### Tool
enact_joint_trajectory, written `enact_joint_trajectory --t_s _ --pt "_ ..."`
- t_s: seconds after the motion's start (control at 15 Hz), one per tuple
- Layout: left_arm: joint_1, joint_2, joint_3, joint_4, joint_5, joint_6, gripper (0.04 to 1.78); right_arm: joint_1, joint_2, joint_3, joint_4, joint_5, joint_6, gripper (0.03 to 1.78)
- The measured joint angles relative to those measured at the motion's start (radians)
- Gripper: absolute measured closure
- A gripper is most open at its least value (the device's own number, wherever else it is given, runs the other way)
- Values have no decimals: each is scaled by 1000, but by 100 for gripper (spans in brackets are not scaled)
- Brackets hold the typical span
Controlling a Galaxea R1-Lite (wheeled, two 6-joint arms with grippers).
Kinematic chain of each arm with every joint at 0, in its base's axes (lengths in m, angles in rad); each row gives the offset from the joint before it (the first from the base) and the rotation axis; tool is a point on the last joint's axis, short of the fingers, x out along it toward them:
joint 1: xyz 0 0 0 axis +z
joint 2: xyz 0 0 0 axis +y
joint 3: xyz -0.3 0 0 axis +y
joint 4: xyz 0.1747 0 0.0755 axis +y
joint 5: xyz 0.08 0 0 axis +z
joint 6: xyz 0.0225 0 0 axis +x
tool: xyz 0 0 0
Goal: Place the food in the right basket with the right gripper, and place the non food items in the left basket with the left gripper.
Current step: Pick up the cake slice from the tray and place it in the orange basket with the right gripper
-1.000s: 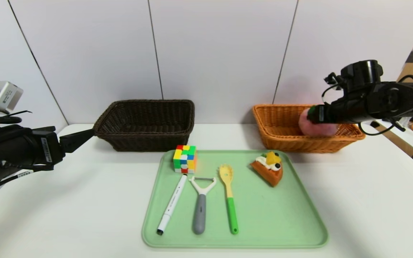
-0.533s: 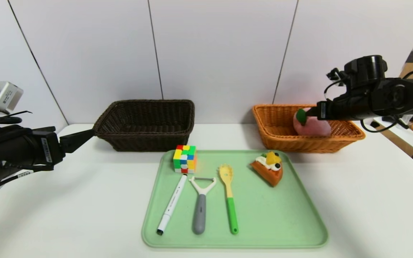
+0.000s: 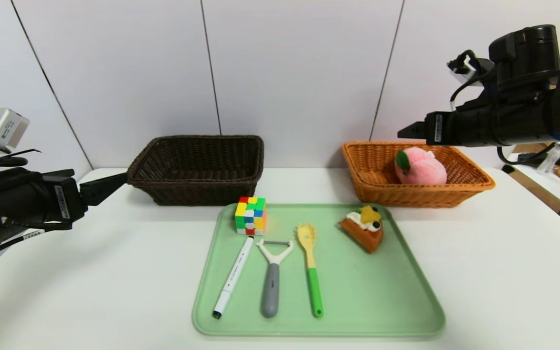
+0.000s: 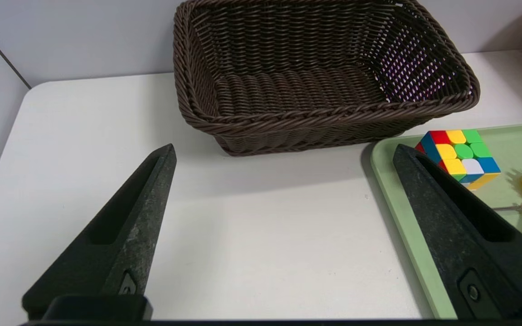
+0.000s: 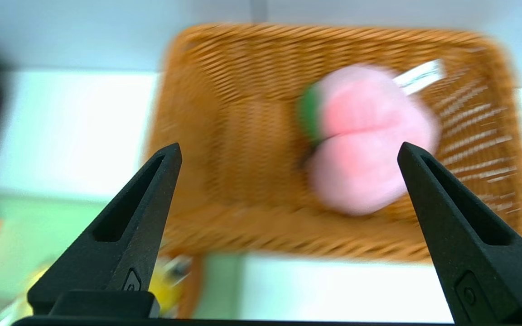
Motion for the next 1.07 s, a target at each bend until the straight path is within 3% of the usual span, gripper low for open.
enact_joint_trajectory --t_s 0.2,0.47,0.73,1.07 --pt "0 0 0 -14 0 6 13 116 -80 35 95 9 72 14" --pt "0 0 5 -15 -1 6 13 225 -127 56 264 3 120 13" --pt "0 0 9 -15 -1 6 13 269 -93 91 294 1 145 12" --pt "0 -1 15 -15 0 4 13 279 -5 103 279 -3 144 12"
